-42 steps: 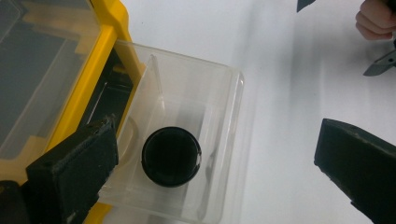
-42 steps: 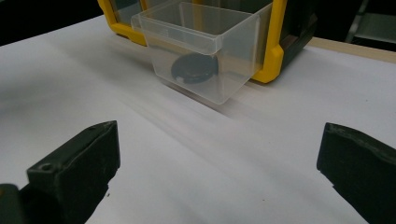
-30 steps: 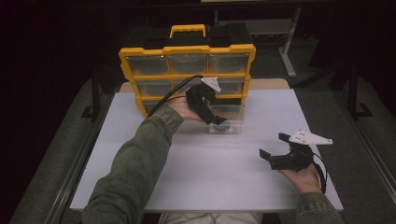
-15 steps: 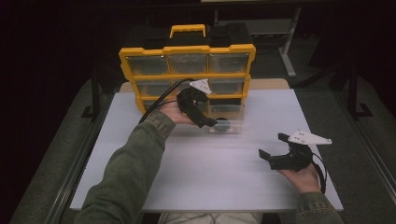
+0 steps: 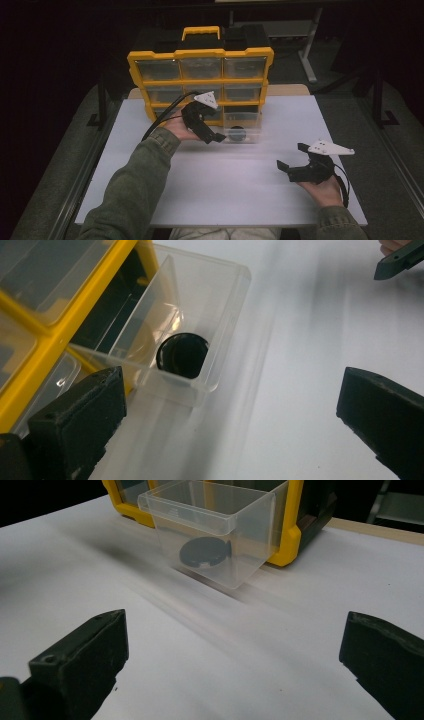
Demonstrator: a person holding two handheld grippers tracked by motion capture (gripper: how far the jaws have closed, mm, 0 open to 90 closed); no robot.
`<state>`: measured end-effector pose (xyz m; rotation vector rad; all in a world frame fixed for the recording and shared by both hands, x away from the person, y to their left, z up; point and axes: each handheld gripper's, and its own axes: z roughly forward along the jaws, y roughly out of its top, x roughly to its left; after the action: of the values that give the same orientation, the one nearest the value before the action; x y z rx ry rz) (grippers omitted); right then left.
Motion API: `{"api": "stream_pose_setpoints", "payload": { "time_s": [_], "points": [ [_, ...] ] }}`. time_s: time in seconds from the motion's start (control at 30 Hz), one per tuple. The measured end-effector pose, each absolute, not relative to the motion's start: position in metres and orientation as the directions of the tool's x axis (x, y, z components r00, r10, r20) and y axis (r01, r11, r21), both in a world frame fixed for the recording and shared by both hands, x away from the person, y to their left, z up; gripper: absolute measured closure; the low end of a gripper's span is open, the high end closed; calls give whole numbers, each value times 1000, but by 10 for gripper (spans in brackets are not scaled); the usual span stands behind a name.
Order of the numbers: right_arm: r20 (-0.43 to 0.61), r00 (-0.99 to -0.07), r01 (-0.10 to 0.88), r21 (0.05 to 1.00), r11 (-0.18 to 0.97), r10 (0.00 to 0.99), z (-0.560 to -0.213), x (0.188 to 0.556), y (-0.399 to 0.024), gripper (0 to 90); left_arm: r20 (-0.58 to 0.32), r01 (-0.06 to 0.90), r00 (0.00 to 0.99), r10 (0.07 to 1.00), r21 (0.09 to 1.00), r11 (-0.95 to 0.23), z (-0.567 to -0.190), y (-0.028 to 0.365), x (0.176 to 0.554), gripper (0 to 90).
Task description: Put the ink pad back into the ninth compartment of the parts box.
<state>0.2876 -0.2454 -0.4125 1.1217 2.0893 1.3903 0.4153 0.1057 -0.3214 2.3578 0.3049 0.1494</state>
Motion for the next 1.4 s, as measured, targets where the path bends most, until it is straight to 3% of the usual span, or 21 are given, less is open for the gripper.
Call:
{"api": "stream_pose_setpoints", "payload": {
  "time_s": [1.4],
  "points": [
    [100, -598, 405, 894, 192, 796, -414, 288, -245, 0, 27, 219, 910, 413, 816, -536, -338, 183, 389, 0]
  ]
}}
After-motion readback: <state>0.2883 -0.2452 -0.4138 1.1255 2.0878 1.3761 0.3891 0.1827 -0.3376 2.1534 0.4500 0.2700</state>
